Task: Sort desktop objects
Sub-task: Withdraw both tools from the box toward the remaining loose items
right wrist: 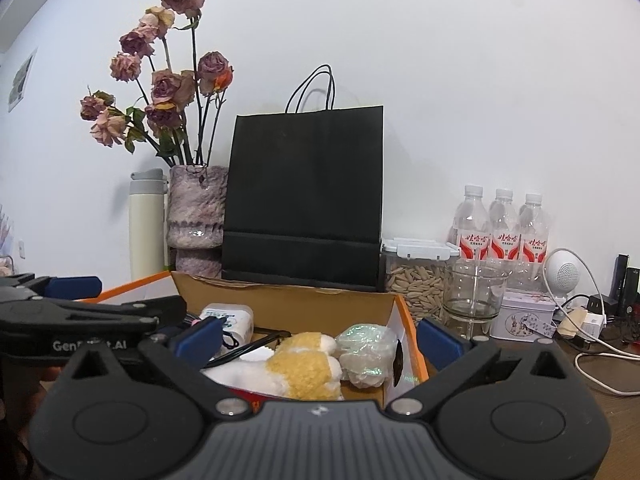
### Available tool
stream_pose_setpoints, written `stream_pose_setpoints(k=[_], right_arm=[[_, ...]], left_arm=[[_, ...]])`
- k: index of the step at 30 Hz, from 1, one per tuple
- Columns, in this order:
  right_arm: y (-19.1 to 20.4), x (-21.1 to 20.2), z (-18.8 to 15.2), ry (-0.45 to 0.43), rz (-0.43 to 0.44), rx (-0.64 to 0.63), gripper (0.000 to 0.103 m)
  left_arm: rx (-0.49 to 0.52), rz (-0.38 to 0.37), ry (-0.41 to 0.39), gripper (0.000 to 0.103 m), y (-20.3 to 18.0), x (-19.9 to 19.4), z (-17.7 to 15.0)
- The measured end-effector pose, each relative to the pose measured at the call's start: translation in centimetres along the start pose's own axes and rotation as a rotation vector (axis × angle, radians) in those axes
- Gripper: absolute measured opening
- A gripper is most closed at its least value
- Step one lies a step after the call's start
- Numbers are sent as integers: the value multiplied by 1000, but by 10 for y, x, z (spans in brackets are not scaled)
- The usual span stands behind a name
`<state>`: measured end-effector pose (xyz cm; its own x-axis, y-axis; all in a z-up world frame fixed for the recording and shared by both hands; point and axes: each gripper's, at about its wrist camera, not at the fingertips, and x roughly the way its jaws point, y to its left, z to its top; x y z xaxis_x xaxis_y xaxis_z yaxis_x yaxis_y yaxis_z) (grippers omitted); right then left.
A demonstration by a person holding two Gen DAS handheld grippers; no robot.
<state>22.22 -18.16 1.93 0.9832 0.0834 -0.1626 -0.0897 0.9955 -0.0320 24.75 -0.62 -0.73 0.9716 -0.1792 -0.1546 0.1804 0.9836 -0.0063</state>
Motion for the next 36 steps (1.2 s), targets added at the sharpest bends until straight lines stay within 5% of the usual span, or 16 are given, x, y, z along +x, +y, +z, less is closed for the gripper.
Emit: stream_pose_setpoints(k=[27, 36], right_arm=[[-22, -43, -17, 117, -30, 14, 103], [-29, -49, -21, 186, -21, 34, 103]], left_arm=[[-3, -42, 72, 103, 8, -33, -7], [-1, -70, 172, 103, 7, -35, -10]])
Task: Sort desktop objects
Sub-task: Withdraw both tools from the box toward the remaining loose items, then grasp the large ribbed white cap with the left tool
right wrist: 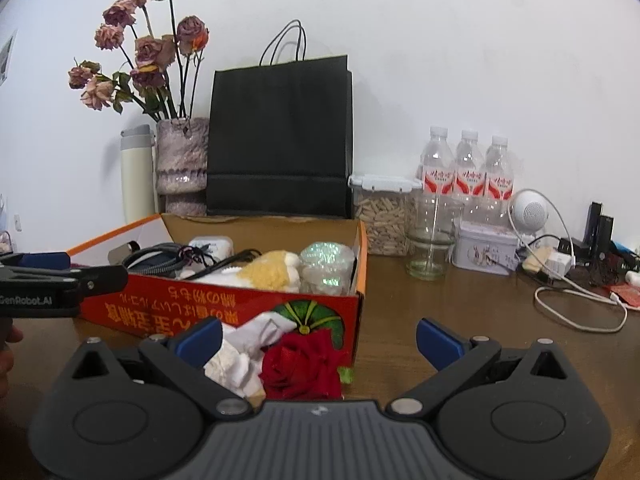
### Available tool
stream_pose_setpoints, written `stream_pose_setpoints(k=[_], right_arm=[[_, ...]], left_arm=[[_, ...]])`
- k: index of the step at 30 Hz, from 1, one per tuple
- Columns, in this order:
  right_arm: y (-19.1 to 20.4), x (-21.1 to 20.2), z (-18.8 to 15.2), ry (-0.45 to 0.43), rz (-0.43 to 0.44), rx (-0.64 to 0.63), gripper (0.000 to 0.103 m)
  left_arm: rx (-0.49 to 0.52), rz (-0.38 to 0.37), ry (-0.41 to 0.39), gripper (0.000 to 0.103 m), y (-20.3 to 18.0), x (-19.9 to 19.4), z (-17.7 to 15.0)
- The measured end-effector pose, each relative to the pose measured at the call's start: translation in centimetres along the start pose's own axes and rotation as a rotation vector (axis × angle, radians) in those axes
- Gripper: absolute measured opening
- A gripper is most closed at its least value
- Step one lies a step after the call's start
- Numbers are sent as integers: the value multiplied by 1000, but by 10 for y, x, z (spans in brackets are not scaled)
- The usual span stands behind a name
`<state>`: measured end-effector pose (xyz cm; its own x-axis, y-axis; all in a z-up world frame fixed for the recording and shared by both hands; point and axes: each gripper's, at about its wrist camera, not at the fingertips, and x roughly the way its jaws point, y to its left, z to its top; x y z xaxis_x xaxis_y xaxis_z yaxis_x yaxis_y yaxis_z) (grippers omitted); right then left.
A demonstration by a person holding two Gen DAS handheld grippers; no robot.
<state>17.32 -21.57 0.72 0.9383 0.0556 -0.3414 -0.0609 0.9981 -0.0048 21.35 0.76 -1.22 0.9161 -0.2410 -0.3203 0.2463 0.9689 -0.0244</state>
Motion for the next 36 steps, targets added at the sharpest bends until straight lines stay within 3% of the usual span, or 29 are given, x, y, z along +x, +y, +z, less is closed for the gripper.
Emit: stream_pose_setpoints(k=[22, 33, 36], right_arm=[[-15, 3, -12, 190, 4, 12, 103], [-22, 28, -18, 346, 7, 36, 103], [-19, 30, -18, 349, 15, 16, 103]], left_arm=[[74, -86, 190, 103, -20, 6, -12], [96, -147, 312, 103, -34, 18, -19], [105, -154, 364, 103, -41, 25, -22]])
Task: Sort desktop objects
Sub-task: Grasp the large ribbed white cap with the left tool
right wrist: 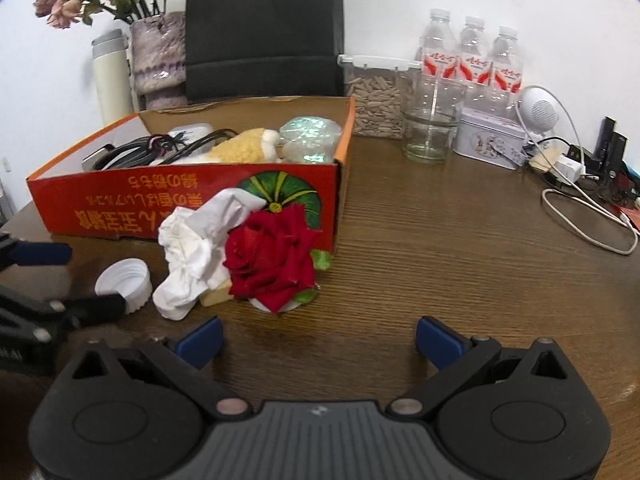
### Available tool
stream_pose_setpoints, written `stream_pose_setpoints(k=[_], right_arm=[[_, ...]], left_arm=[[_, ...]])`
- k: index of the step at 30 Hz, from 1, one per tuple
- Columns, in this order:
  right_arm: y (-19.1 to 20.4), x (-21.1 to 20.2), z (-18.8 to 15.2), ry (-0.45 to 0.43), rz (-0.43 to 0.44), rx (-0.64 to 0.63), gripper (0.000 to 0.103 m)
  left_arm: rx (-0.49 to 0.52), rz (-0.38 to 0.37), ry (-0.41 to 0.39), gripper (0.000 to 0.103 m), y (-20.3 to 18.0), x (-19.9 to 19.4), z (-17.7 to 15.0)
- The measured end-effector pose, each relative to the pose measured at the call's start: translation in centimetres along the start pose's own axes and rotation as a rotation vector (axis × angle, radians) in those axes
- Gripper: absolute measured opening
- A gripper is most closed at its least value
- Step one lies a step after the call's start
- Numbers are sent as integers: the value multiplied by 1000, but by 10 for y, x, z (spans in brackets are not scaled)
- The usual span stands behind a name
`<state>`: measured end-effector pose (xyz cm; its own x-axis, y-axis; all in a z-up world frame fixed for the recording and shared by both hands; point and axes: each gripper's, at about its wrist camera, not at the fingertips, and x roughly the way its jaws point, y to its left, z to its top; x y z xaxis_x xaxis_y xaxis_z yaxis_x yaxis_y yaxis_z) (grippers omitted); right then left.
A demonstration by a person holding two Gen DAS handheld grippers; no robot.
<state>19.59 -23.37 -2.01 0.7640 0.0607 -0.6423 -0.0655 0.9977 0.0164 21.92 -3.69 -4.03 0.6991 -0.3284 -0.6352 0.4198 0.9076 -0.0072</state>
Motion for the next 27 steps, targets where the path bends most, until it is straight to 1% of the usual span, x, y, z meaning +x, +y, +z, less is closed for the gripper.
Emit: stream_pose_setpoints(k=[3, 11, 19, 21, 23, 24, 26, 27], right_arm=[[-1, 1, 0, 1, 7, -2, 103], [-2, 3, 2, 2, 18, -5, 103], [0, 3, 3, -2, 20, -6, 103], [-1, 0, 4, -31, 35, 14, 96], [1, -9, 5, -98, 35, 5, 96], [3, -13, 5, -124, 29, -11, 95], [12, -22, 7, -184, 28, -55, 94], [16, -25, 9, -204, 34, -74, 92]], left_arm=[[7, 10, 10, 103, -4, 4, 1], [-26, 37, 10, 103, -1, 8, 5], [-46, 34, 2, 103, 2, 8, 5], [-41, 32, -1, 98, 2, 8, 5], [-27, 18, -15, 82, 0, 6, 5], [-19, 13, -20, 79, -1, 6, 5], [-12, -6, -31, 62, -2, 6, 6], [-19, -15, -39, 53, -1, 5, 6]])
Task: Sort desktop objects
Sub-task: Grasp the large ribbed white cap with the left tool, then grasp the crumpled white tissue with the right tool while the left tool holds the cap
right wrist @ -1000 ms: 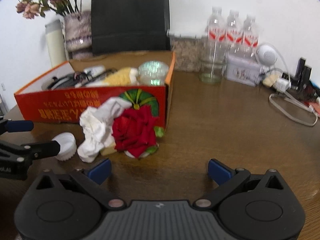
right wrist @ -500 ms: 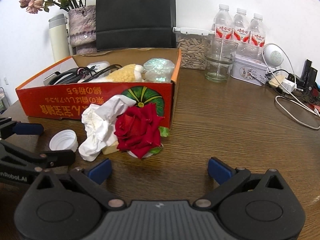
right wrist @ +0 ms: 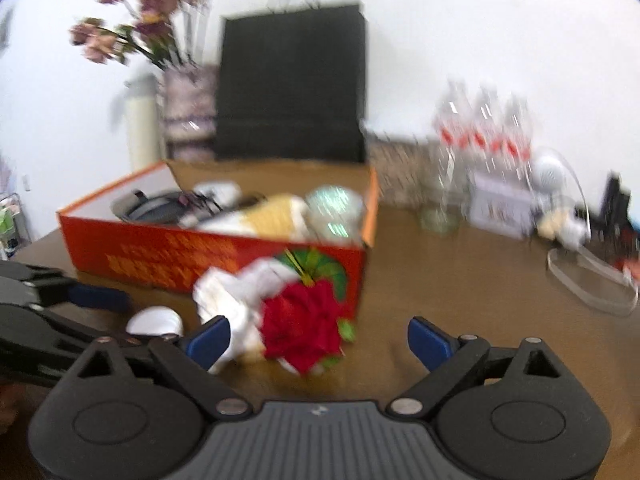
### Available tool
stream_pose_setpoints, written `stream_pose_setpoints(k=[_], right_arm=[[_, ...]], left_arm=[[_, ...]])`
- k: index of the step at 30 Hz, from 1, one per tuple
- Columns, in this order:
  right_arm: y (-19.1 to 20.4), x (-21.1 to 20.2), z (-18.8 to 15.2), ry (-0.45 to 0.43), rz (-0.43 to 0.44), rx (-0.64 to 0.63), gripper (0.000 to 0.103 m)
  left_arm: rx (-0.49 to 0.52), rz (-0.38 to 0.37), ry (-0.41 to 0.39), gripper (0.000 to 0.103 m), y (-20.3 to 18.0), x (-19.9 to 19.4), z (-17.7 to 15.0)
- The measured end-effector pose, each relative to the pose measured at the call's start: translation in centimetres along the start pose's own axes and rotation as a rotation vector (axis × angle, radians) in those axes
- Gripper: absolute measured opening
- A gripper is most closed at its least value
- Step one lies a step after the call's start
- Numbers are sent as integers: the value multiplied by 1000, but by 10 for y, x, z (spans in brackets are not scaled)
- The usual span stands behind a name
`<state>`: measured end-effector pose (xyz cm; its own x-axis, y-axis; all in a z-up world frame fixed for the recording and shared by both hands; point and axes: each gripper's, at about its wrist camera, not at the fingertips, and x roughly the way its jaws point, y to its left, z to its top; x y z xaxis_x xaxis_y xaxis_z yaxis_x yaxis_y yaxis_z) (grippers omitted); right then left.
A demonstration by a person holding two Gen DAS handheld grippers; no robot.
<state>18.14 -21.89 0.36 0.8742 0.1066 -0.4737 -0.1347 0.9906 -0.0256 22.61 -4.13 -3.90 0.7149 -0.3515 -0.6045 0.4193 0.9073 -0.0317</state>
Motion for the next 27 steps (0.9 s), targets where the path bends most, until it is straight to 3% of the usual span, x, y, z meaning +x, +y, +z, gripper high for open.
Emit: stream_pose_setpoints(k=[1, 4, 6, 9, 14, 18, 22, 27], right_arm=[[5, -2, 3, -18, 11, -19, 90], [22, -2, 10, -40, 62, -64, 81], [31, 3, 14, -30, 85, -81, 62], [43, 15, 17, 21, 104, -99, 50], [56, 34, 21, 65, 79, -133, 46], [64, 53, 16, 134, 60, -165, 35], [68, 51, 11, 110, 42, -187, 21], [65, 34, 14, 32, 73, -161, 20]], left_arm=[[-12, -5, -7, 40, 1, -1, 0], [-44, -20, -13, 40, 9, -2, 0], [-54, -4, -14, 40, 14, -3, -1], [-66, 33, -18, 40, 25, -7, -2], [-110, 70, -25, 40, 53, -17, -8], [-117, 77, -26, 40, 64, -22, -11], [-115, 74, -29, 40, 65, -25, -13], [-94, 79, -62, 40, 61, -32, -14]])
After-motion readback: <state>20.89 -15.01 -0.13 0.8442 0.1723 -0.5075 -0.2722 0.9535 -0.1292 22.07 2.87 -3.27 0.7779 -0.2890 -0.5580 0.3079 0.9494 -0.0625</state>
